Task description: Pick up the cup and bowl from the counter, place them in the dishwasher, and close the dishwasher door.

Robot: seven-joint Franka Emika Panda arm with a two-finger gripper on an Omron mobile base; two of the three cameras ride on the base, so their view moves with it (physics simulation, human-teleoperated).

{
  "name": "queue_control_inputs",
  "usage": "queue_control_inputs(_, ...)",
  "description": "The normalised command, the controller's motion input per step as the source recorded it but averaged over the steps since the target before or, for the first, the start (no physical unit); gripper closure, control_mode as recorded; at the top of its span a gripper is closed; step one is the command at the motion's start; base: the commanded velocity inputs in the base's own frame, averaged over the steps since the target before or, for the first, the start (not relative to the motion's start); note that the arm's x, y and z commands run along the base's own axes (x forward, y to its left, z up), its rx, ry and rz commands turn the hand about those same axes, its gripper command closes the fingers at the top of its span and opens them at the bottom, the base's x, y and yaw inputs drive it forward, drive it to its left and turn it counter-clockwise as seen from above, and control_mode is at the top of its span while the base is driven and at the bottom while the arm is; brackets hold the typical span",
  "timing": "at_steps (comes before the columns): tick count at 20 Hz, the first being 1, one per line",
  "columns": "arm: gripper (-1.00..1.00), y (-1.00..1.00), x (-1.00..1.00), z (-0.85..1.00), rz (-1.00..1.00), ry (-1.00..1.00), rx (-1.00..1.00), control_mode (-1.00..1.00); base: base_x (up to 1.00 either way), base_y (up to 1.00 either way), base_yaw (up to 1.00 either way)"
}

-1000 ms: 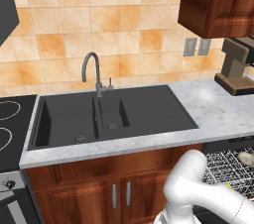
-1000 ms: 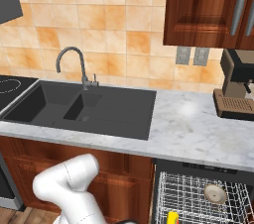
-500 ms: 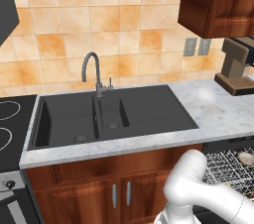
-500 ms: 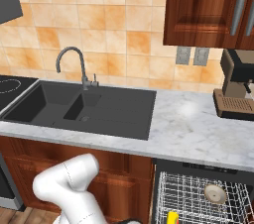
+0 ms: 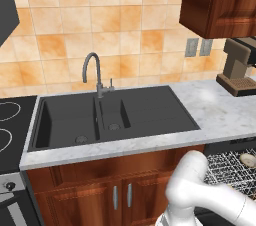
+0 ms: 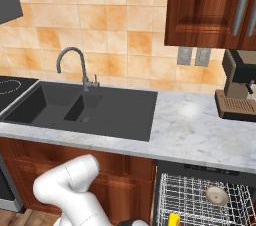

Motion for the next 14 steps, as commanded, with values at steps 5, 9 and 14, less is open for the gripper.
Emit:
queue_control_inputs(5,-1.0,-0.03,0.0,-0.51,0.0,-0.12,-0.17,-1.0,0.0,0.0,0.0)
queue_control_inputs(9,-1.0,-0.07,0.0,-0.43,0.0,-0.16,-0.17,-1.0,0.0,0.0,0.0)
queue_control_inputs(14,-1.0,-0.03,0.0,-0.37,0.0,-0.18,-0.17,-1.0,0.0,0.0,0.0)
